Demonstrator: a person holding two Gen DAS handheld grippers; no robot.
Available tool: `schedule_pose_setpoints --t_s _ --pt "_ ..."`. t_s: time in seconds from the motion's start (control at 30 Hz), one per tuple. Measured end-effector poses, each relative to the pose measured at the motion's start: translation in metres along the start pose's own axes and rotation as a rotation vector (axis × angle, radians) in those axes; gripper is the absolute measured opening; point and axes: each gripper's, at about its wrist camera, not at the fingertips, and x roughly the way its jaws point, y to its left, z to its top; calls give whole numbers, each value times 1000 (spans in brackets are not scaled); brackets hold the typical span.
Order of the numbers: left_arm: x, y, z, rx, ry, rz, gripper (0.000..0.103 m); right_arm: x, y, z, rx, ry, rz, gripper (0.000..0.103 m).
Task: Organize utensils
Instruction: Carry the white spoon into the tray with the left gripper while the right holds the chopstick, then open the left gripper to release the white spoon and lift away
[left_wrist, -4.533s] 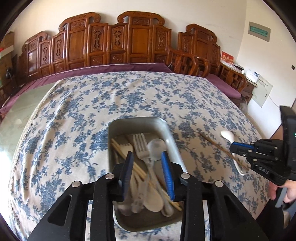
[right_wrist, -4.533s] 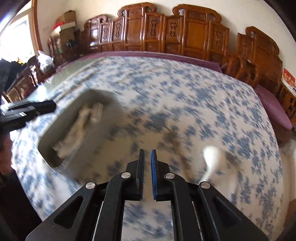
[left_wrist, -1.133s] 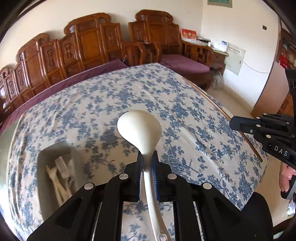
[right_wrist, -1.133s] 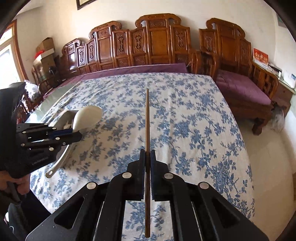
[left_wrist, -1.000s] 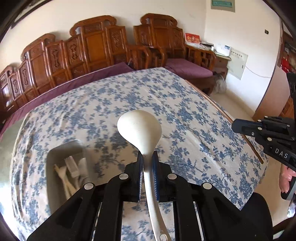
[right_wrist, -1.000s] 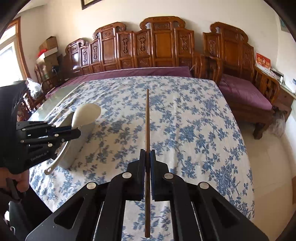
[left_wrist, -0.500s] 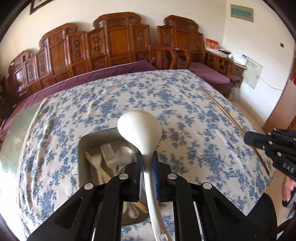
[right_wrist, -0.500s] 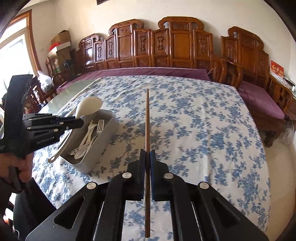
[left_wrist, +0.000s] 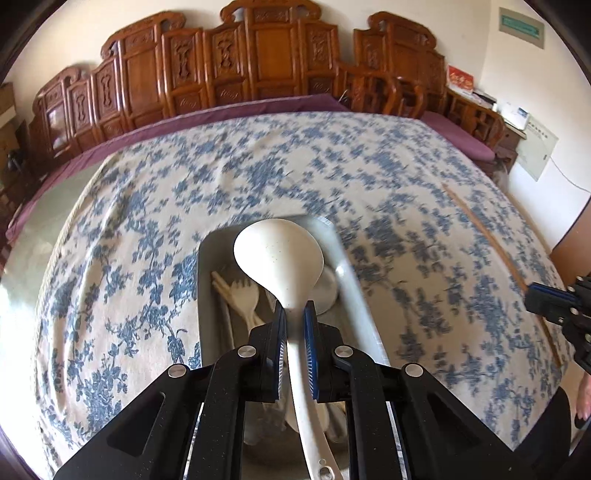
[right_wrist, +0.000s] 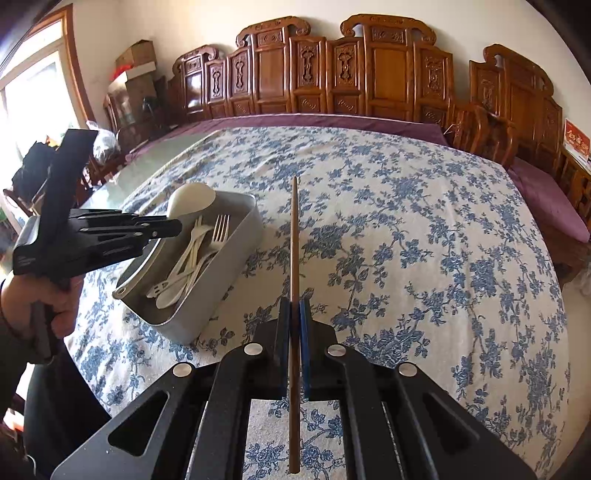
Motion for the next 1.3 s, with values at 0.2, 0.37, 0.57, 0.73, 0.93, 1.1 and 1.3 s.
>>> schedule_pose_setpoints --t_s 0.2,0.37,0.57,0.73,0.93,1.1,1.3 --pt "20 9 -4 -8 29 18 9 6 -1 -2 7 10 8 6" --pt "35 13 -9 -11 61 28 9 10 1 -2 7 14 17 6" --pt "42 13 -14 -12 78 27 9 14 5 -1 3 19 19 6" --pt "41 18 -15 -28 86 30 10 15 10 0 -1 21 21 6" --pt "22 27 -20 -37 59 30 16 20 24 4 -20 25 22 6" --pt "9 33 -18 -40 35 24 17 22 35 7 -30 29 22 6" --pt "-12 41 -18 -48 -5 8 17 23 54 15 -47 25 39 6"
